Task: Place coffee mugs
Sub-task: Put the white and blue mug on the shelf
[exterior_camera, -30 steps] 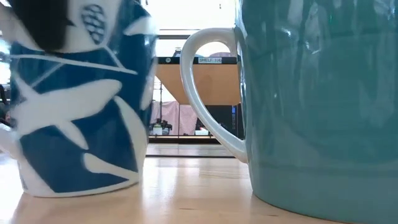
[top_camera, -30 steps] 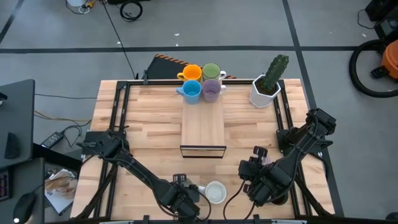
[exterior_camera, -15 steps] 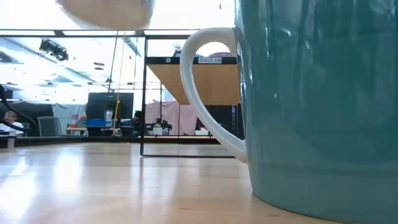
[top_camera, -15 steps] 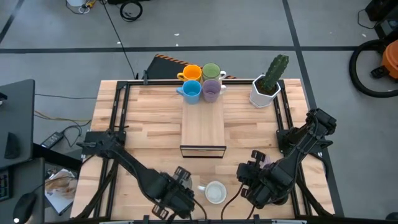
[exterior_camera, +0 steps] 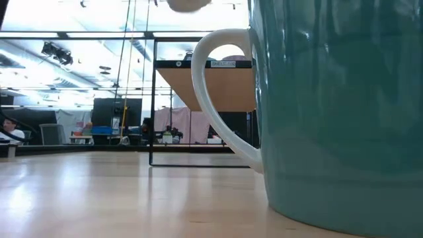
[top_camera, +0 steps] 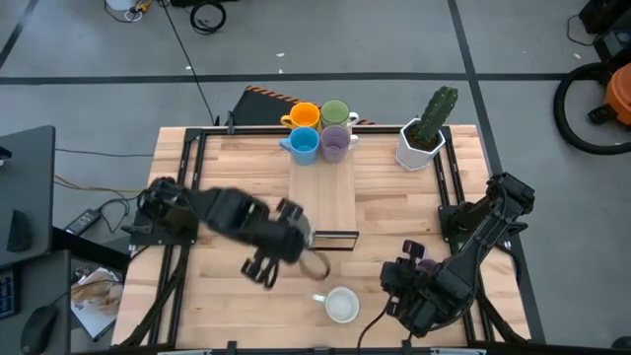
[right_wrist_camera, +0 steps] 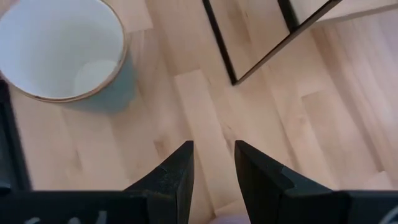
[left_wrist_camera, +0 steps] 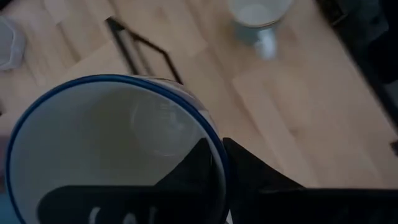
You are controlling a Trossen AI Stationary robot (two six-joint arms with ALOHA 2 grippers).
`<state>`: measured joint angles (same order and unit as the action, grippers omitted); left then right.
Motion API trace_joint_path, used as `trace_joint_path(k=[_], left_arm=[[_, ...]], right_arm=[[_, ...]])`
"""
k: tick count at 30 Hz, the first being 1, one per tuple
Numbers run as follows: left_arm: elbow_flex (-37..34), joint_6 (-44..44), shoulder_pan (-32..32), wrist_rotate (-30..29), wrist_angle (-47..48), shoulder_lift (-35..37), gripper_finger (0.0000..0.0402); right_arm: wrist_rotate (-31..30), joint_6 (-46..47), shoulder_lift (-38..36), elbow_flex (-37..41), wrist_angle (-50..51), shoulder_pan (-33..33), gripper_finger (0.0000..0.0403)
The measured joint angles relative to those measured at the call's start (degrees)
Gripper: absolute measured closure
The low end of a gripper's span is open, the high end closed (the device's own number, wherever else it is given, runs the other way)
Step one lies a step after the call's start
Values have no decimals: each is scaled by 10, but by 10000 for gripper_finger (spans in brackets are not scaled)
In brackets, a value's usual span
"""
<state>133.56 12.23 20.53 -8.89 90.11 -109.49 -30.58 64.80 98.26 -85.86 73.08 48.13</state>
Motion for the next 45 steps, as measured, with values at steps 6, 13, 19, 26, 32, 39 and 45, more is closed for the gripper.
trace_joint_path(k=[6, 13, 19, 26, 32, 39, 45], left_arm=[[-1, 138, -81, 33, -1, -2, 366], [-1, 187, -166, 49, -1, -3, 366], [-91, 215, -187, 71, -3, 3, 367], [-250, 237, -200, 61, -87, 104, 367], [-371, 306, -201, 44, -191, 177, 367], [-394, 352, -225, 32, -225, 191, 367], [-394, 398, -245, 31, -233, 188, 367]], right_arm=[[-13, -23, 0, 0, 30, -19, 281], [-36, -16, 0, 0, 72, -16, 281], [-58, -4, 0, 0, 95, -14, 281], [-59, -4, -1, 0, 116, -19, 281], [-57, -6, -1, 0, 121, -40, 281], [-41, -36, -1, 0, 105, -58, 281], [-39, -66, -1, 0, 88, -74, 281]])
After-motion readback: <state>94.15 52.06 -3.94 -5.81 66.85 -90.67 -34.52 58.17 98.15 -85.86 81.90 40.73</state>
